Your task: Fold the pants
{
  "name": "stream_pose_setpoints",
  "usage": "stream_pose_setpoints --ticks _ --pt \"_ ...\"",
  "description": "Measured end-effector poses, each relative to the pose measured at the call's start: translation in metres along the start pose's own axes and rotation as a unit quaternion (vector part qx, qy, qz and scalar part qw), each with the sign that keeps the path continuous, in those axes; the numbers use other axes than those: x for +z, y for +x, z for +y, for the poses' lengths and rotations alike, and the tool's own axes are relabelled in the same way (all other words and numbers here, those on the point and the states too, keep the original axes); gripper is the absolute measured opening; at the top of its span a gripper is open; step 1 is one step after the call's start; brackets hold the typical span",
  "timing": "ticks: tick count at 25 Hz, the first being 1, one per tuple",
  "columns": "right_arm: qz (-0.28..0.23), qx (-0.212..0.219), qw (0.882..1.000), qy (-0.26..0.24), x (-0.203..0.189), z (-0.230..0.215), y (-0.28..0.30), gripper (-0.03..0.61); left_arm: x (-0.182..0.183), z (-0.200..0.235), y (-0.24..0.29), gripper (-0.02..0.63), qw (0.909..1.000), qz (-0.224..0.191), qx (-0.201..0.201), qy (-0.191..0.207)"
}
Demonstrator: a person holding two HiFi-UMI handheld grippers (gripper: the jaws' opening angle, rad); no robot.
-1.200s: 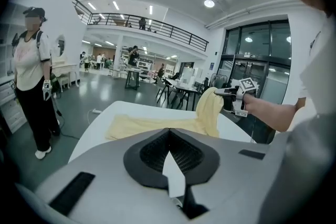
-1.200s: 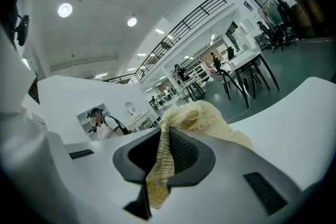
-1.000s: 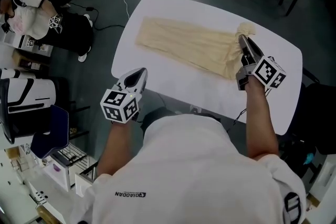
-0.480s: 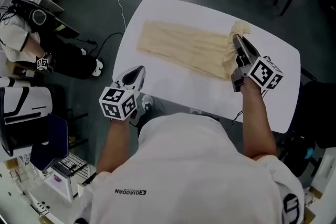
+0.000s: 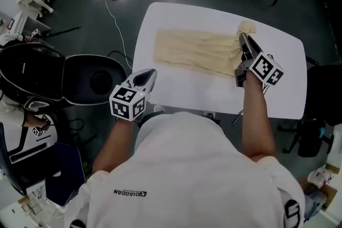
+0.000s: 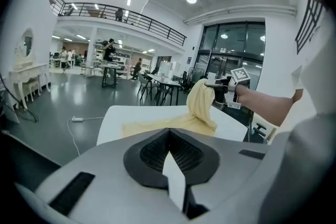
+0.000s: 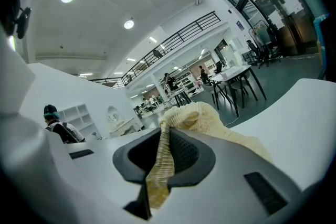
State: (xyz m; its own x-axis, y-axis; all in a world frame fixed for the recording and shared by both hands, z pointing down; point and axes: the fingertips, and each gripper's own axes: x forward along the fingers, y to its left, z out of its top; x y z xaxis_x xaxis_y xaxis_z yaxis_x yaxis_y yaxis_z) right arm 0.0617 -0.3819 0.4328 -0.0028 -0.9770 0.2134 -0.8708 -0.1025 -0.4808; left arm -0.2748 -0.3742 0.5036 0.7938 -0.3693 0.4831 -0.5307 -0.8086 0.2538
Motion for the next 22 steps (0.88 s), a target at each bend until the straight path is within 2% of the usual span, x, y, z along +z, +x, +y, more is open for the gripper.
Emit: stream_pose_setpoints --ticks 6,11,17,22 --pt "-0.013 -0.030 0.999 -0.011 -0.007 0.044 0.016 0.061 0.007 0.047 -0.010 0.023 0.9989 0.011 -0.044 0.015" --pt "-0.003 -0.030 0.999 -0.014 -0.016 0.068 0.036 0.061 0.009 0.061 -0.009 0.023 0.9978 0.008 -0.064 0.012" --pt "0.037 -0.025 0.998 -0.033 -0.037 0.109 0.067 0.063 0.012 0.067 -0.017 0.023 0.9976 -0.005 -0.068 -0.001" --pt "0.092 -0.005 0.995 -0.043 -0.080 0.144 0.107 0.063 0.012 0.082 -0.023 0.023 0.9982 -0.011 -0.056 -0.016"
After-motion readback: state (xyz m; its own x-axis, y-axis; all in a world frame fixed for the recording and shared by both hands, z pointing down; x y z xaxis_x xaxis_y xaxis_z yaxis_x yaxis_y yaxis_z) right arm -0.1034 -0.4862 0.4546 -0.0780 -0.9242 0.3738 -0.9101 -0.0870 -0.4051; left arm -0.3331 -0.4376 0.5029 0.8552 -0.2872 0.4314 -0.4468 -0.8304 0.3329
